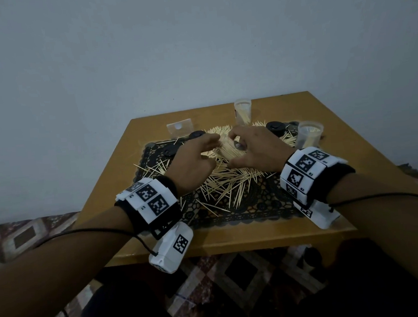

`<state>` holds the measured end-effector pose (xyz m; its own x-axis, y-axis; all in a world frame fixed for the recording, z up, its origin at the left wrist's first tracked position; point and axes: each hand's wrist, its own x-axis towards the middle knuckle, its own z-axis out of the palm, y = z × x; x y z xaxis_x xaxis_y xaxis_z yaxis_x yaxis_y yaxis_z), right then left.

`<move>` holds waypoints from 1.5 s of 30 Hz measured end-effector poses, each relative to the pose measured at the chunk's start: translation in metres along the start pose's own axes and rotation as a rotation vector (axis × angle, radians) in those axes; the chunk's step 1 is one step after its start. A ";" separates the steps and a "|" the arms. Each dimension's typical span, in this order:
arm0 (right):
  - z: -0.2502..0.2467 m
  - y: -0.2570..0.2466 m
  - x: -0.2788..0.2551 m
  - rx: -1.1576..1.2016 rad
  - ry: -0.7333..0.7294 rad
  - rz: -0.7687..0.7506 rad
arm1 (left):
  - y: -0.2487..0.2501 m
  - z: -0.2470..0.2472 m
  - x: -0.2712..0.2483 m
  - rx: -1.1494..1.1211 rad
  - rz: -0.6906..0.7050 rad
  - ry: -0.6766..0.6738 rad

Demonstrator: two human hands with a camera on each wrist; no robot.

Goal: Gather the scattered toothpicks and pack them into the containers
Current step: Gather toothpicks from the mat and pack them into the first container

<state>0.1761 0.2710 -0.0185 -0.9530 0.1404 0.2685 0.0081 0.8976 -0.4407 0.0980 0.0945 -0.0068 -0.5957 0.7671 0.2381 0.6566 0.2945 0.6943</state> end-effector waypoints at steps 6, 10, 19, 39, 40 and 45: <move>0.001 0.001 0.001 -0.013 -0.024 0.020 | 0.001 0.002 0.006 -0.055 0.008 -0.041; 0.000 0.000 0.000 0.021 -0.059 0.013 | 0.002 0.003 0.009 -0.017 0.036 0.110; 0.001 -0.001 0.000 0.050 -0.024 0.013 | -0.006 0.001 0.011 -0.028 0.028 0.222; -0.003 -0.003 -0.002 0.001 -0.042 0.024 | -0.004 0.004 0.002 -0.087 -0.015 0.107; -0.003 -0.003 -0.002 -0.001 -0.044 0.024 | -0.003 0.004 0.002 -0.096 -0.028 0.091; -0.003 -0.002 -0.002 -0.006 -0.043 0.035 | -0.003 0.001 0.004 -0.179 -0.043 0.066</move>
<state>0.1788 0.2703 -0.0158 -0.9642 0.1536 0.2160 0.0430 0.8949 -0.4443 0.0943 0.0969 -0.0085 -0.6544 0.7152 0.2455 0.5405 0.2153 0.8133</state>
